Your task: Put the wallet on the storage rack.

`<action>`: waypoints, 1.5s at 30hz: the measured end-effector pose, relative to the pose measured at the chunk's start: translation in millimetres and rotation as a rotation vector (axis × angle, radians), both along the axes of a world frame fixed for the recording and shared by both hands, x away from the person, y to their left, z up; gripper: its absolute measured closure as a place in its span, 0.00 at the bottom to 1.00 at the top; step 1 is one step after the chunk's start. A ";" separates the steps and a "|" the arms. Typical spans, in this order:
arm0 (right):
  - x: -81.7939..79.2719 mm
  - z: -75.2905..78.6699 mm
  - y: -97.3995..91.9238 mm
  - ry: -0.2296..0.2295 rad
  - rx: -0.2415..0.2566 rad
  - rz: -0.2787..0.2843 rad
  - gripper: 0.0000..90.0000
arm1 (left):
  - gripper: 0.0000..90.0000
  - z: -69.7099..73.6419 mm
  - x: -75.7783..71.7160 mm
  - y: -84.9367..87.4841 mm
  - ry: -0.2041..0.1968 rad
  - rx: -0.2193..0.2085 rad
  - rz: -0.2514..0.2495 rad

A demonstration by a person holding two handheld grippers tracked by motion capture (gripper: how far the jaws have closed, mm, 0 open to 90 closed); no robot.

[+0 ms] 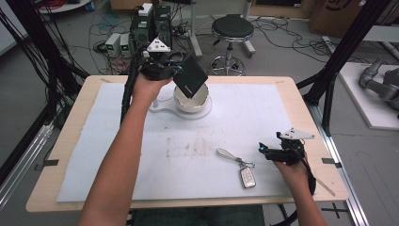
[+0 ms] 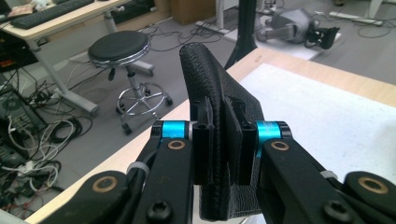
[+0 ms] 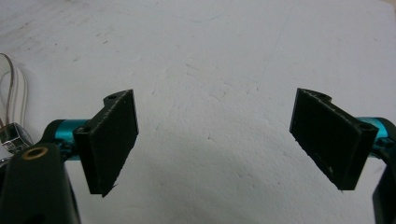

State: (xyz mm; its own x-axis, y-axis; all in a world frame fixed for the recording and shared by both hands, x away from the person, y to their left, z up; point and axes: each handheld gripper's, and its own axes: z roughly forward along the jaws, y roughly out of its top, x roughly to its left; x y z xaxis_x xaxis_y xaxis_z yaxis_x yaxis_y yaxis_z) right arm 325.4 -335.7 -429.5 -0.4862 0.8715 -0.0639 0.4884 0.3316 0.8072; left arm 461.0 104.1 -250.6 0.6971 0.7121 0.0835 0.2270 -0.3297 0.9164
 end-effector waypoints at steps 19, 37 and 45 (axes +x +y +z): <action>1.5 -2.3 -2.9 0.008 -0.001 -0.005 0.17 | 0.91 -40.5 20.0 -14.0 0.032 0.094 0.073; 1.1 -3.4 -2.9 0.009 -0.008 -0.007 0.17 | 0.90 -67.6 30.6 -17.9 0.024 0.134 0.115; 1.1 -3.5 -2.0 0.011 -0.007 -0.007 0.17 | 0.90 -66.8 30.7 -21.5 0.005 0.164 0.129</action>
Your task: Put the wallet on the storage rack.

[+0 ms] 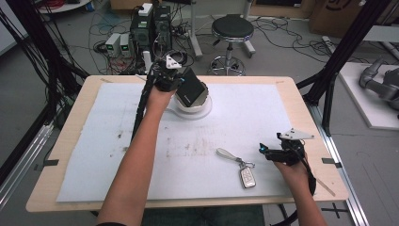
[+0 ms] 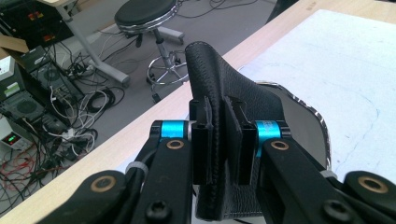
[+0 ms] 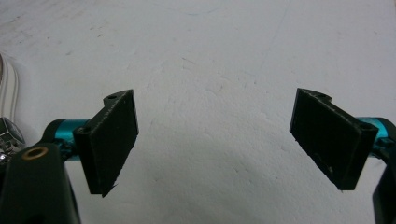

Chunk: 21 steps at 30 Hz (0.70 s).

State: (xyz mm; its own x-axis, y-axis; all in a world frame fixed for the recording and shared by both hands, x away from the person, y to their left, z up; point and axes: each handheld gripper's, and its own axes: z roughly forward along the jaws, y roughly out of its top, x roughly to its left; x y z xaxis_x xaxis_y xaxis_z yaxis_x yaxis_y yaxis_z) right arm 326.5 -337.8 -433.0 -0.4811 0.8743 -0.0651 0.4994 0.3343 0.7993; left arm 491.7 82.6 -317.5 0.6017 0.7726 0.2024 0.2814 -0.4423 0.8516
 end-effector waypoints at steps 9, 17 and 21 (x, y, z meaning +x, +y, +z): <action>-0.7 0.3 -0.8 0.000 0.005 -0.008 0.17 | 0.90 -2.1 2.4 -5.0 -0.010 0.030 0.001; -1.0 -0.3 -1.2 0.004 -0.002 -0.002 0.17 | 0.90 -21.4 1.6 -16.5 0.020 0.051 -0.027; -1.2 -0.1 -1.5 0.000 -0.003 -0.002 0.17 | 0.89 -23.0 2.8 -14.8 0.025 0.035 -0.019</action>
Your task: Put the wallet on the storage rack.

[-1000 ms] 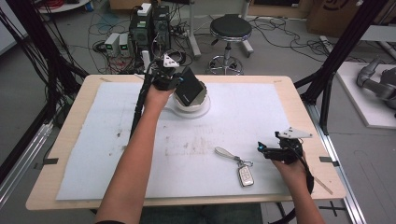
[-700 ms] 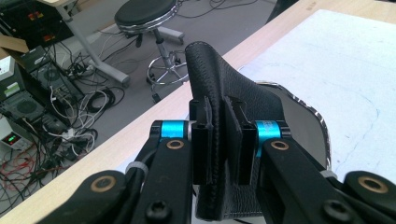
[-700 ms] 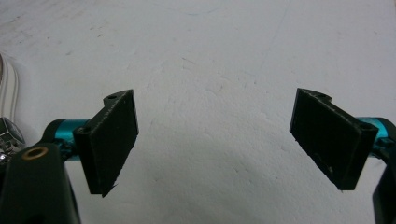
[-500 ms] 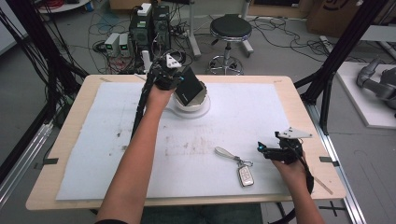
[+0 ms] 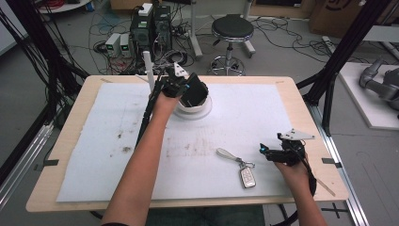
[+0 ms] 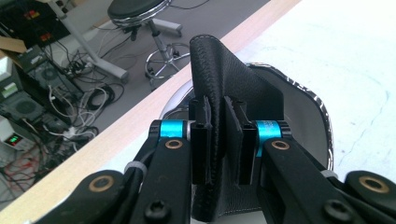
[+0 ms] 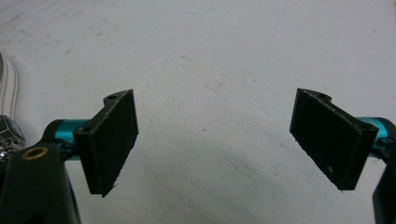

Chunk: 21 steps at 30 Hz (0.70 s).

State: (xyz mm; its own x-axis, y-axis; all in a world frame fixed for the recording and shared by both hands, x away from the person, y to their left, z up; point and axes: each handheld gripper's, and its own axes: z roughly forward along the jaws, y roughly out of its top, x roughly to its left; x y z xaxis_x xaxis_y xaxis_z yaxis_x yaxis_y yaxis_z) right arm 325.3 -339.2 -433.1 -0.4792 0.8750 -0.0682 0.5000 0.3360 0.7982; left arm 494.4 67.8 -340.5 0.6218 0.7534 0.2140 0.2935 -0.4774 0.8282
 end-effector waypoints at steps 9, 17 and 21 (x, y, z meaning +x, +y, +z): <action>1.1 0.3 1.5 0.000 0.001 0.005 0.17 | 0.55 10.5 -5.1 8.6 -0.014 -0.054 0.032; 2.0 3.4 4.2 -0.011 0.005 0.007 0.17 | 0.43 25.1 -24.3 18.3 -0.014 -0.121 -0.027; 2.1 3.1 4.7 -0.015 -0.001 0.015 0.17 | 0.39 25.0 -37.8 23.3 -0.011 -0.135 -0.058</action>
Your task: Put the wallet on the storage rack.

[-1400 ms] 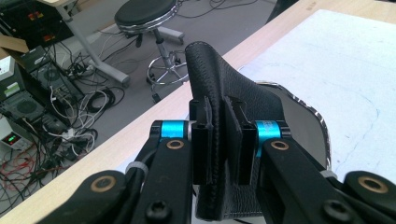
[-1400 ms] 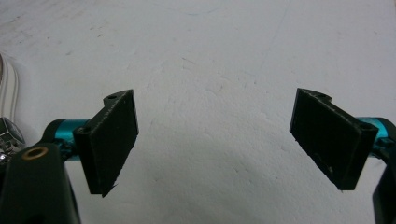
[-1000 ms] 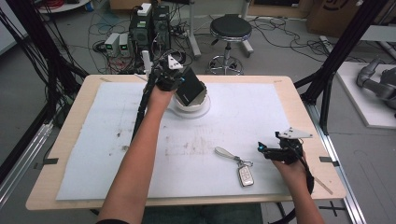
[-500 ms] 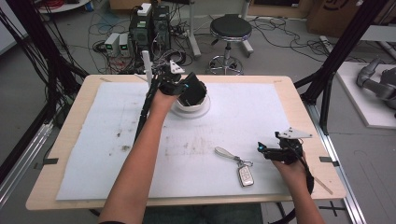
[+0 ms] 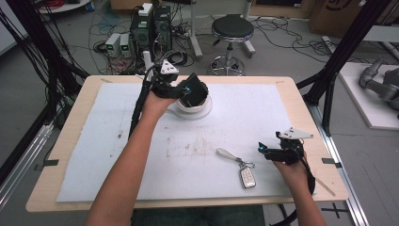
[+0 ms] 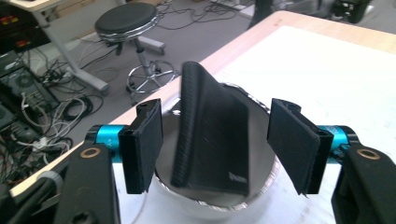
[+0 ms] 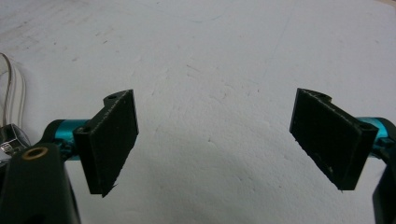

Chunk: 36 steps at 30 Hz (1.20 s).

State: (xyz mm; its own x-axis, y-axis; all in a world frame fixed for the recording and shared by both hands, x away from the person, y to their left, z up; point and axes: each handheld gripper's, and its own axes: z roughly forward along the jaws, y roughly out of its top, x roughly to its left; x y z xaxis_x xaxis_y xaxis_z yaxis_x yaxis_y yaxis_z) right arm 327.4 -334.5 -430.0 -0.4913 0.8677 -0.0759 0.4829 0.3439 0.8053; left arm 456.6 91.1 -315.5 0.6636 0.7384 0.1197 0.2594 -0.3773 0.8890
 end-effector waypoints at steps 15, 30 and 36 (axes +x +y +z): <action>-1.2 0.8 -0.9 0.002 0.015 -0.005 0.17 | 0.29 -15.1 -44.2 38.7 0.002 -0.105 -0.090; -4.6 0.9 -4.4 0.001 0.014 -0.009 0.17 | 0.25 -36.7 -87.6 75.1 0.007 -0.179 -0.129; -4.3 1.7 -3.9 -0.004 0.015 -0.003 0.17 | 0.24 -54.0 -101.8 86.0 0.022 -0.171 -0.119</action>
State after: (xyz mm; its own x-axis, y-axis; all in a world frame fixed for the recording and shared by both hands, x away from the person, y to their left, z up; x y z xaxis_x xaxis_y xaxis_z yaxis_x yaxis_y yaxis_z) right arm 323.0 -338.4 -428.3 -0.4888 0.8700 -0.0645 0.4809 0.3304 0.8122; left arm 354.8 177.1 -369.5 0.7484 0.6630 -0.0166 0.2423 -0.2501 0.9374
